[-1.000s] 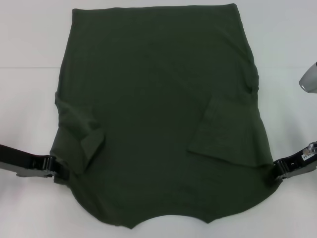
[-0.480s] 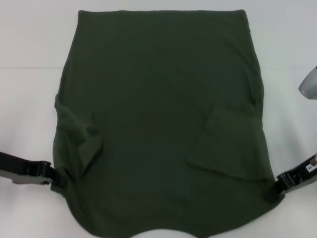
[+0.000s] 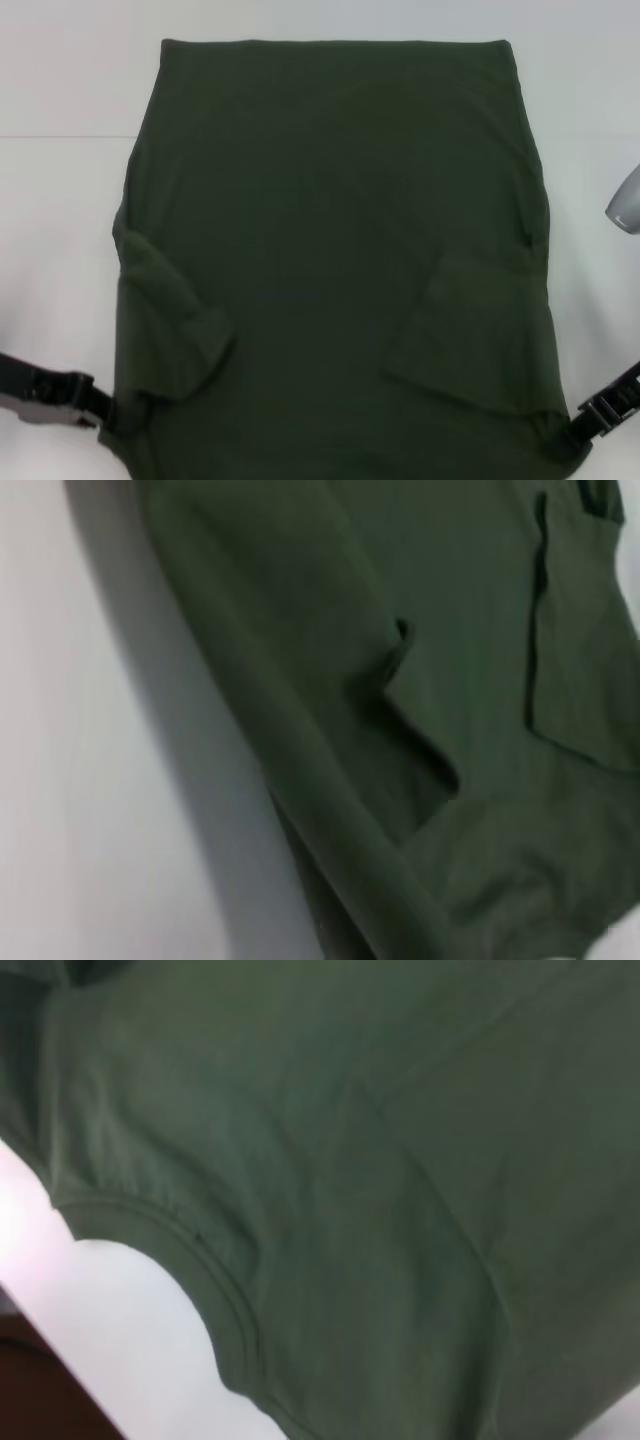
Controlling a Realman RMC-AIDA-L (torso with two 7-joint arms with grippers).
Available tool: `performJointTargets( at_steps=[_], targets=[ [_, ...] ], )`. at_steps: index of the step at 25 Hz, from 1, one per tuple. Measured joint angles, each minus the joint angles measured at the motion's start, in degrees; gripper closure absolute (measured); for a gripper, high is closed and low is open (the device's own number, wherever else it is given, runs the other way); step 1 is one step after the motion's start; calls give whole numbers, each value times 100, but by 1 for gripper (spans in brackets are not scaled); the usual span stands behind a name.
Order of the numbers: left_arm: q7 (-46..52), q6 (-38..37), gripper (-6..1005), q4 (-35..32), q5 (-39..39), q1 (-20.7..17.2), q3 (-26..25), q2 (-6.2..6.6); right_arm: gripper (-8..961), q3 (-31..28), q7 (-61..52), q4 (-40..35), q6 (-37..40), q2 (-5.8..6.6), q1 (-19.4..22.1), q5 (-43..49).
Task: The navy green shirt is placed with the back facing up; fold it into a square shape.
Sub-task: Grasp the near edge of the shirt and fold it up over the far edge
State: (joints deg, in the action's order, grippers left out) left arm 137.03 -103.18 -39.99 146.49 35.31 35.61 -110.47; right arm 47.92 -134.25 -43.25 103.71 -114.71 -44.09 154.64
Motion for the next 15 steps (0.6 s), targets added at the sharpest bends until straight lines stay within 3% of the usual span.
performJointTargets(
  at_steps=[15],
  targets=[
    [-66,-796,967,382,189,-102,52,51,890,327,398,77,396,3,79,49]
  ],
)
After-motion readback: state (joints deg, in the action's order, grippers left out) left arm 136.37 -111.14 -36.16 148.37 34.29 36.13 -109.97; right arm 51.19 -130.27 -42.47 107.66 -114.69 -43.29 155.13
